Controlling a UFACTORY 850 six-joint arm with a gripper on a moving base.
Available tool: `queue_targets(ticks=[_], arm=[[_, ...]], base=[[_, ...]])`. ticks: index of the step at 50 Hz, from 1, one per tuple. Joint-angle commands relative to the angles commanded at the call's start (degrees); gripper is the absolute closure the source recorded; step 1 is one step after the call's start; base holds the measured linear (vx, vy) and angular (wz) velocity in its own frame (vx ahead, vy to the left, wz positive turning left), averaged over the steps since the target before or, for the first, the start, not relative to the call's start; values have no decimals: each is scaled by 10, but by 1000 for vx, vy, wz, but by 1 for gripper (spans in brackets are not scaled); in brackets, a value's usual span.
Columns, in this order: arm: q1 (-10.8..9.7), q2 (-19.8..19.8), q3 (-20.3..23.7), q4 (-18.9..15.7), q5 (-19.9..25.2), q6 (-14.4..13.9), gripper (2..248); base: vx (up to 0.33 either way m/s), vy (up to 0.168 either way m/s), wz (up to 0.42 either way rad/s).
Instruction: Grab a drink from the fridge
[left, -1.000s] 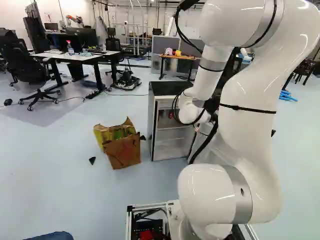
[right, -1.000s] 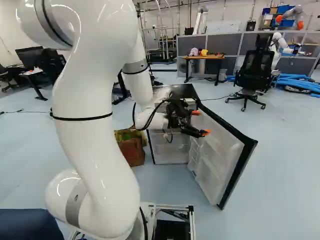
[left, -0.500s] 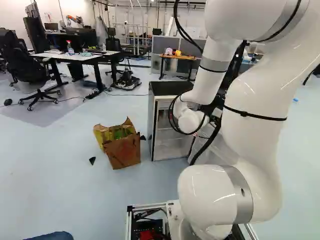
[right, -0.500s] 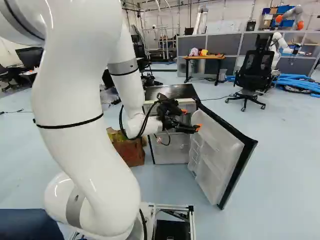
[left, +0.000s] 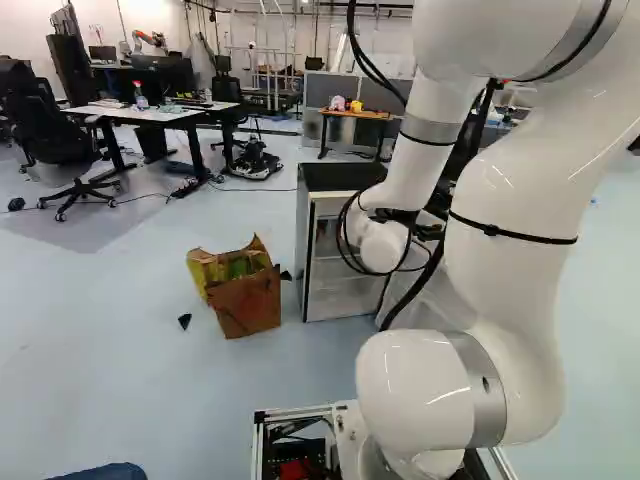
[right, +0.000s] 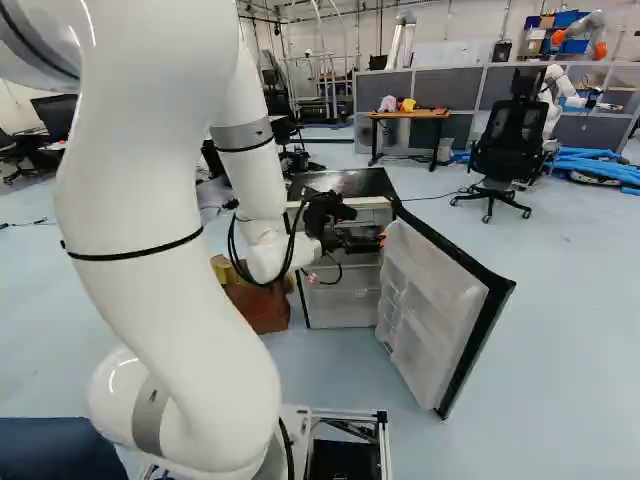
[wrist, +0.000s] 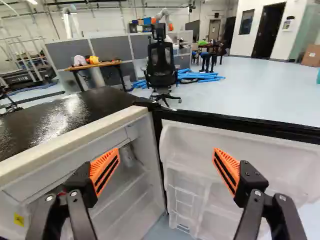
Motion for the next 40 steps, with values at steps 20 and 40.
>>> queue_targets(ticks=[20,40], arm=[[0,-30,-6,-119,-7,0,3],[-4,-74,-23,-239,-35,0,3]], base=[[0,0,0],[0,0,0]])
